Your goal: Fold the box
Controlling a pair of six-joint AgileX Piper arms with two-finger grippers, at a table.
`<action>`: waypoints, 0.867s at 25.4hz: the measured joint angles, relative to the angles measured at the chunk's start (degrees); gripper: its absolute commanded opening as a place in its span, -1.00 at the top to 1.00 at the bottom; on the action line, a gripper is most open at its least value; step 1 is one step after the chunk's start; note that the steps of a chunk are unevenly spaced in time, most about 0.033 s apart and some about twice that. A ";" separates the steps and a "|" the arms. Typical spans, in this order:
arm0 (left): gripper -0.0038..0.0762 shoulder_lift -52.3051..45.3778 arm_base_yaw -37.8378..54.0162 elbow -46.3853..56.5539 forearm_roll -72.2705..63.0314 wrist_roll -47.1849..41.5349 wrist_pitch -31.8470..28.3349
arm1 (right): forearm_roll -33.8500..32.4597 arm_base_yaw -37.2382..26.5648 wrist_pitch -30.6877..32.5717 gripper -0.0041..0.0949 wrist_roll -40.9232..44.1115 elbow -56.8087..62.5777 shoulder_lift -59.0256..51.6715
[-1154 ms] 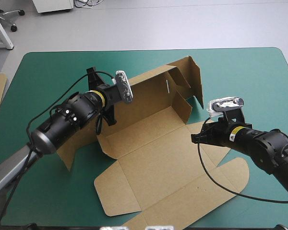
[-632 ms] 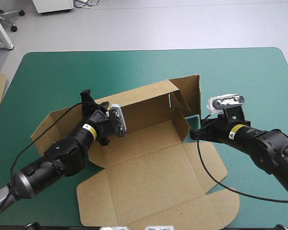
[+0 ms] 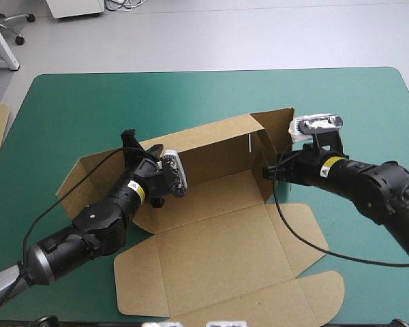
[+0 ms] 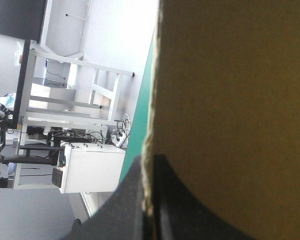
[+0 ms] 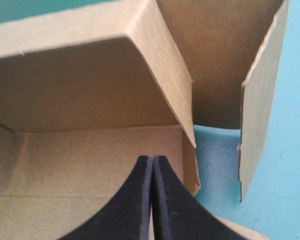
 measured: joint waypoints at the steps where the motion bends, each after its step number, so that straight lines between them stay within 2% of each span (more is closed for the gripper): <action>1: 0.94 0.12 0.00 0.00 -0.20 -0.07 0.00 | 0.00 0.00 0.85 0.99 -0.27 -2.20 1.16; 3: 0.94 0.12 0.00 0.00 -0.63 -0.12 0.00 | 0.26 -0.87 3.30 0.99 -1.10 -8.30 5.11; 5: 0.94 0.12 0.00 0.05 -1.29 -0.12 -0.06 | 3.34 -3.75 6.55 0.99 -3.54 -14.75 9.24; 7: 0.94 0.32 0.00 0.76 -0.93 -0.12 -0.41 | 10.08 -8.33 10.46 0.99 -8.69 -20.40 13.13; 8: 0.94 0.32 0.00 1.97 -0.08 -0.12 -1.25 | 15.81 -11.95 13.02 0.99 -12.61 -23.52 15.38; 11: 0.94 0.32 0.00 3.55 1.81 -0.12 -2.04 | 21.81 -16.53 16.67 0.99 -16.76 -27.41 18.86; 16: 0.94 0.21 0.00 4.08 2.96 -0.12 -2.28 | 25.43 -21.22 18.13 0.99 -20.05 -31.56 24.00; 22: 0.94 0.21 0.00 4.12 4.00 -0.82 -2.28 | 25.88 -21.97 18.79 0.99 -22.01 -35.95 32.43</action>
